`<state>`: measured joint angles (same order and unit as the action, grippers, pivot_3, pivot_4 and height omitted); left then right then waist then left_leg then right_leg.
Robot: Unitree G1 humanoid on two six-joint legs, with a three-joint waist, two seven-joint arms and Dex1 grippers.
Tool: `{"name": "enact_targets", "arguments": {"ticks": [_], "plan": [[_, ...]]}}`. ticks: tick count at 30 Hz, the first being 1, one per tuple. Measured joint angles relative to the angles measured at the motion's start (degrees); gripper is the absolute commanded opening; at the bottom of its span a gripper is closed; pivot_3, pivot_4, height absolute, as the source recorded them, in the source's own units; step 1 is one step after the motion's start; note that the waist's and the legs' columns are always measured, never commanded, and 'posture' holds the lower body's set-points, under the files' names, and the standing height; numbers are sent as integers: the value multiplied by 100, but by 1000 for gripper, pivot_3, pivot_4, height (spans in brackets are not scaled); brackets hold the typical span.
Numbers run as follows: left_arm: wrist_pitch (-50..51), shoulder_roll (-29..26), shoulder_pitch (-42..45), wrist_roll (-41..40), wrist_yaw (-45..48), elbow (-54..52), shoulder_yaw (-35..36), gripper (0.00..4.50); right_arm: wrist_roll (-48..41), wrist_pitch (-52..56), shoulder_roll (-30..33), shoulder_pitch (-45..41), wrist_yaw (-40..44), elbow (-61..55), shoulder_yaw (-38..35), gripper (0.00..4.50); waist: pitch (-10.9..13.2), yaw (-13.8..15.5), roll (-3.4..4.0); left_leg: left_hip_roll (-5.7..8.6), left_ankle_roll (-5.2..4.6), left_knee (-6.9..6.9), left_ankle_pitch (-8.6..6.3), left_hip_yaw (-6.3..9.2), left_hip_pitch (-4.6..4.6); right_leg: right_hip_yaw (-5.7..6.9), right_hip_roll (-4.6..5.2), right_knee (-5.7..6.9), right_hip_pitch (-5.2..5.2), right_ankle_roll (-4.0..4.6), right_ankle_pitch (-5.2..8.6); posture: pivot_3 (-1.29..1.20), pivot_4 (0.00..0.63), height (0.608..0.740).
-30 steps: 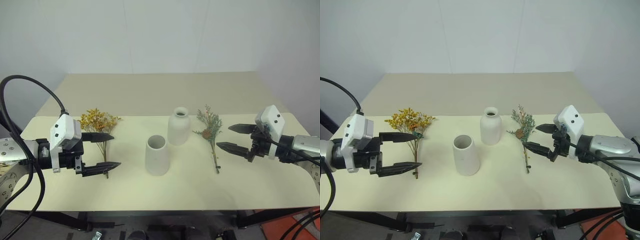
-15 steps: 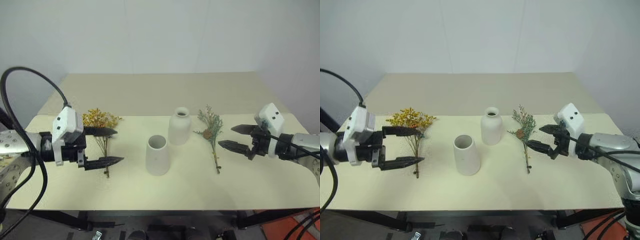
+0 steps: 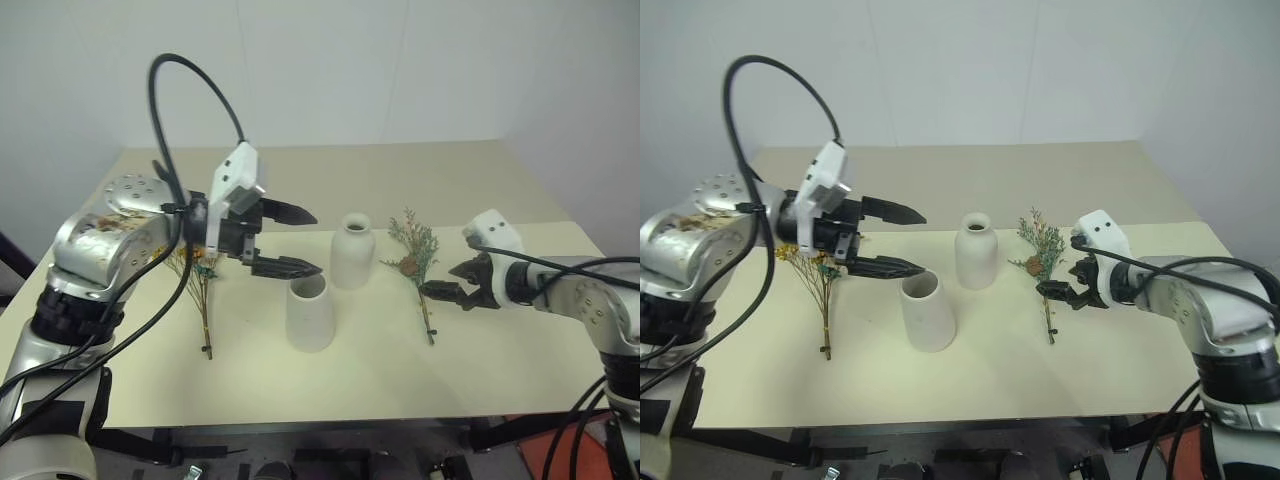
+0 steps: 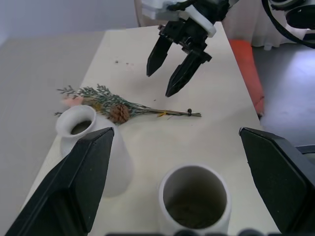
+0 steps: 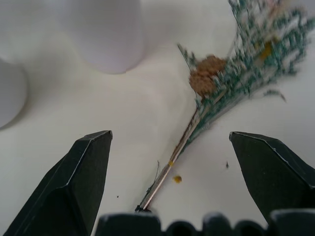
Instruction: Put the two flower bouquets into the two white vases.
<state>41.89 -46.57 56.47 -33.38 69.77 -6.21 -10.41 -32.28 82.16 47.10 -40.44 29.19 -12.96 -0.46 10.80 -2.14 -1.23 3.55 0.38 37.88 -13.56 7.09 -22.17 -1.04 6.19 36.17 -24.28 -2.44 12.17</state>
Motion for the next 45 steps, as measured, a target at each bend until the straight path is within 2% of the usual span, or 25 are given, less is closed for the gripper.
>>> {"name": "enact_targets", "arguments": {"ticks": [5, 10, 19, 23, 31, 34, 41, 44, 45], "plan": [[474, 402, 600, 264, -116, 263, -338, 4460, 253, 587, -218, -523, -217, 849, 469, 4500, 0, -14, 0, 4, 0, 1, 0, 1, -4, -2, 1, 0, -3, -4, -2, 0, 150, 740], [813, 690, 873, 420, -196, 330, -572, 4460, 559, 510, -327, -923, -138, 1733, 1074, 4500, 0, -51, 0, 4, 0, 1, 0, 1, -4, -5, 1, 3, -9, -4, -3, 0, 150, 740], [958, 828, 906, 514, -283, 314, -596, 4460, 885, 50, -399, -1180, 459, 2258, 1910, 4500, -1, -64, -1, 4, 0, 2, 0, 0, 6, -8, 1, 5, -1, -7, -5, 0, 150, 740], [958, 820, 906, 549, -281, 257, -596, 4500, 1109, -169, -527, -1311, 580, 2505, 2070, 3604, -6, -99, -7, 2, 0, 2, 0, 0, 15, -9, -1, 7, 4, -8, -5, 0, 150, 740], [957, 753, 904, 632, -288, 224, -595, 4500, 1412, -435, -607, -1401, 851, 2698, 2241, 860, -10, -179, -10, 1, 0, 2, 0, 0, 15, -11, -1, 11, 0, -7, -5, 0, 150, 740], [954, 713, 896, 642, -288, 206, -594, 4500, 1422, -435, -608, -1392, 957, 2643, 2255, 13, -10, -174, -10, 2, 0, 2, 0, 0, 14, -12, -1, 11, 0, -7, -5, 0, 150, 740], [930, 532, 790, 676, -326, 162, -503, 4500, 1417, -181, -687, -1480, 905, 2731, 2021, 13, -9, -169, -9, 3, 0, 2, 0, 0, 4, -16, -1, 16, -15, -6, -6, 0, 150, 740], [930, 317, 659, 669, -324, 78, -324, 4500, 1426, -27, -773, -1622, 609, 2948, 1376, 13, -9, -164, -8, 6, 0, 2, 1, -2, -5, -25, -1, 23, -31, -4, -7, 0, 150, 740], [931, 218, 582, 668, -323, 59, -265, 4500, 1485, -27, -851, -1708, 374, 3027, 913, 13, -9, -160, -8, 8, 1, 2, 1, -5, -9, -31, 0, 32, -39, -4, -7, 0, 150, 740]]}}
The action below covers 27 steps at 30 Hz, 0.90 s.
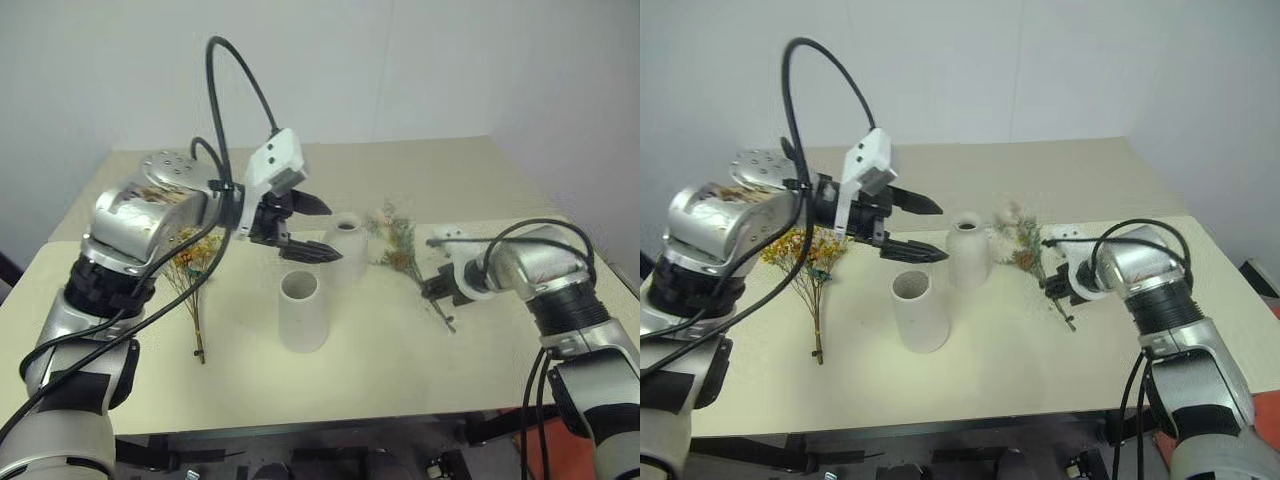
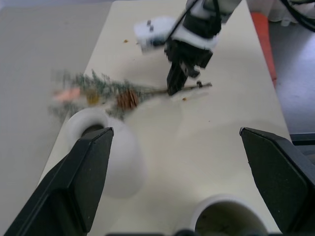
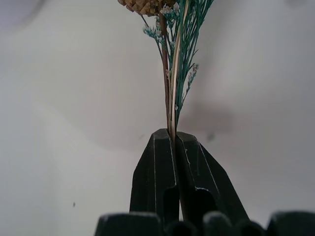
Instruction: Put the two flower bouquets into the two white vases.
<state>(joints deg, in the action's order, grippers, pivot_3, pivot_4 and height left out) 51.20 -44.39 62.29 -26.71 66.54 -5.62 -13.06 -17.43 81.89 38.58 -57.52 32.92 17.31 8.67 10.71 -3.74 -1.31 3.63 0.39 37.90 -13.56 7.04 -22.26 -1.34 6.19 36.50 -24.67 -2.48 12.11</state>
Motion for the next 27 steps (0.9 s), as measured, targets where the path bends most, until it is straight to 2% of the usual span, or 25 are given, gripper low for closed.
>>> {"name": "enact_targets", "arguments": {"ticks": [3, 5, 11, 20, 27], "plan": [[1, -75, -128, -4, -5, -6, 81, 4500, 106, -258, -142, -114, -528, -55, -860, 13, 0, 39, 0, 0, 1, 0, 0, -10, -4, -12, 0, 25, -16, 0, 0, 0, 150, 740], [-7, -68, -212, -3, -70, -6, 101, 4500, 163, -1057, -376, 54, -859, -414, -1358, 13, 0, 48, 0, 1, 1, 0, 0, -22, -8, -25, 0, 25, -28, 0, 0, 0, 150, 740], [-240, 330, -246, 137, -573, 182, 240, 4500, 36, -3066, -1287, 213, -1134, -963, -2068, 13, 0, 20, -1, 0, 1, 0, 0, -68, -1, -72, 0, 51, -45, 0, -1, 0, 150, 740], [282, 989, -68, 531, -1719, 486, 239, 4500, -178, -4887, -2247, -220, -1045, -472, -2113, 13, 0, -21, 0, 0, 1, 0, 0, -79, 1, -89, -3, 64, -53, 0, -3, 0, 150, 740], [762, 1259, 24, 798, -2457, 623, 240, 4500, -329, -5275, -2643, -231, -717, -419, -1902, 13, -1, -28, 1, 0, 1, 0, 0, -80, 1, -95, -4, 69, -57, -1, -4, 0, 150, 740]]}}
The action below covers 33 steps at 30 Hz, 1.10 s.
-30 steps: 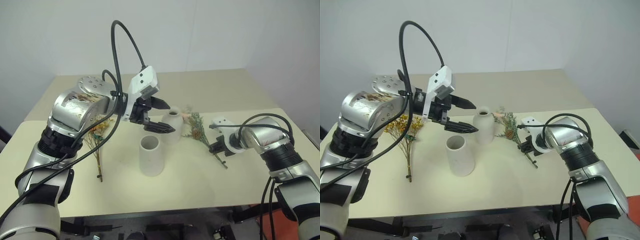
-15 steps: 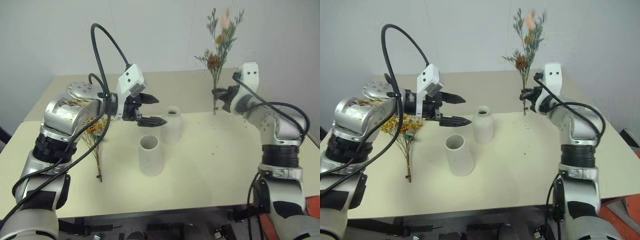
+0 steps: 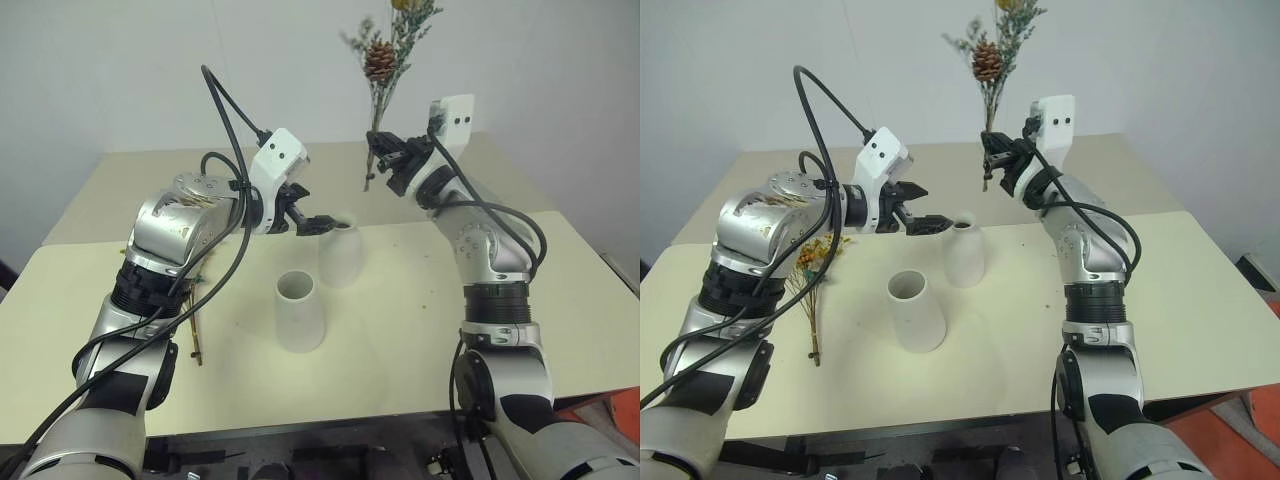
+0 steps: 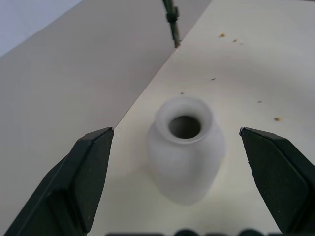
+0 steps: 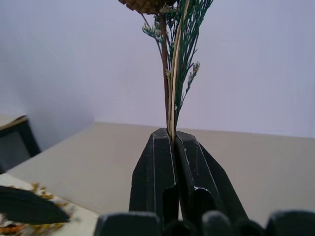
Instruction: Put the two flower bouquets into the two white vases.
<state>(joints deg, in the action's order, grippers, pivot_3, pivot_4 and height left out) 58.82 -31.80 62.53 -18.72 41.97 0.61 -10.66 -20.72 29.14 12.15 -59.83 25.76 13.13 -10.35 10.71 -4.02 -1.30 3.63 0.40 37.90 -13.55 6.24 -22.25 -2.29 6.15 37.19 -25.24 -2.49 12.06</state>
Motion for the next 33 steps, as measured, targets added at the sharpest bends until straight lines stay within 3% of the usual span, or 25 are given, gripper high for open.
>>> {"name": "enact_targets", "arguments": {"ticks": [12, 33], "plan": [[18, 96, -479, 38, -360, -337, 62, 4500, -48, -147, -353, 463, 352, -343, 678, 13, -1, 8, 1, -2, 1, 0, 0, -1, 0, -6, -3, -2, -3, -1, -2, 0, 150, 740], [18, 24, -486, 31, -188, -492, 73, 4500, 78, -326, -218, 1192, 167, -1123, 930, 13, -1, 8, 1, -2, 1, 0, 0, -6, 12, -11, -5, -6, 1, -1, -2, 0, 150, 740]]}}
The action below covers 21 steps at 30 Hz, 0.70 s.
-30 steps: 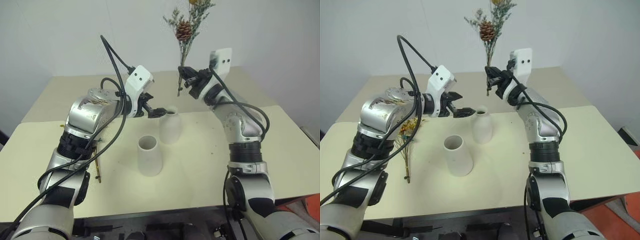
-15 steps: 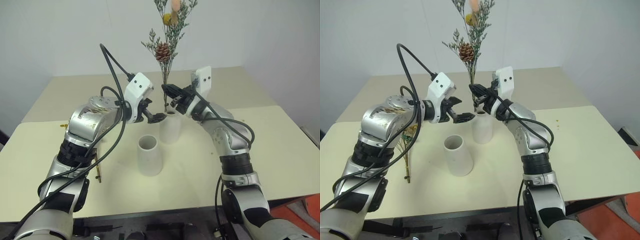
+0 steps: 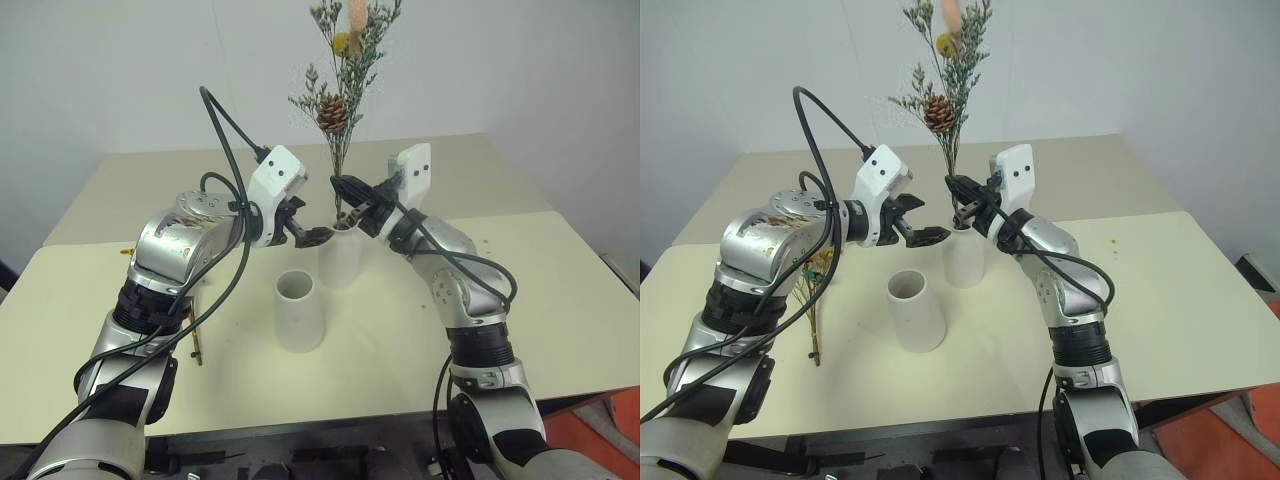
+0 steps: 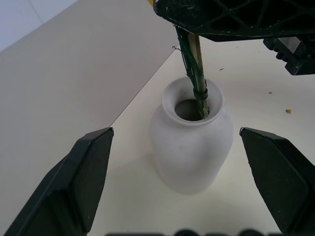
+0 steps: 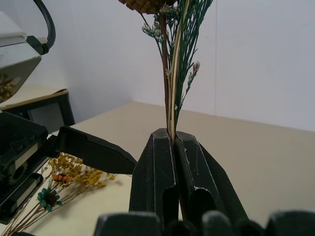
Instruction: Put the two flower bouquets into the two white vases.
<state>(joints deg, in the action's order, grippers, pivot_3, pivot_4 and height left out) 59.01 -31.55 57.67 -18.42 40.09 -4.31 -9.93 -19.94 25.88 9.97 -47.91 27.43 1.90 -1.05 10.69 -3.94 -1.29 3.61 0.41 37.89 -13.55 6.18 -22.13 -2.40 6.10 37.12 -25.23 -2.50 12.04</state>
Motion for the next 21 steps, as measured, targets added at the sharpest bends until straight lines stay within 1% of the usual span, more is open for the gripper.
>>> {"name": "enact_targets", "arguments": {"ticks": [6, 11, 21], "plan": [[-1, -5, 0, 0, 53, 0, 0, 4500, 91, -176, -69, -10, -152, 131, 0, 13, 0, 0, 0, 0, 0, 0, 0, 0, 0, -1, 0, 0, 0, 0, 0, 0, 150, 740], [-3, -12, 0, 1, 75, 0, 0, 4500, 186, -188, -141, -19, -294, 487, 5, 13, 0, -3, 0, 0, 0, 0, 0, -1, -1, -2, 0, 1, -2, 0, 0, 0, 150, 740], [-5, -12, 0, 2, 114, 0, 0, 4500, 191, -228, -153, -18, -386, 547, 3, 13, 0, -4, 0, 0, 0, 0, 0, -1, -1, -2, 0, 0, -2, 0, 0, 0, 150, 740]]}}
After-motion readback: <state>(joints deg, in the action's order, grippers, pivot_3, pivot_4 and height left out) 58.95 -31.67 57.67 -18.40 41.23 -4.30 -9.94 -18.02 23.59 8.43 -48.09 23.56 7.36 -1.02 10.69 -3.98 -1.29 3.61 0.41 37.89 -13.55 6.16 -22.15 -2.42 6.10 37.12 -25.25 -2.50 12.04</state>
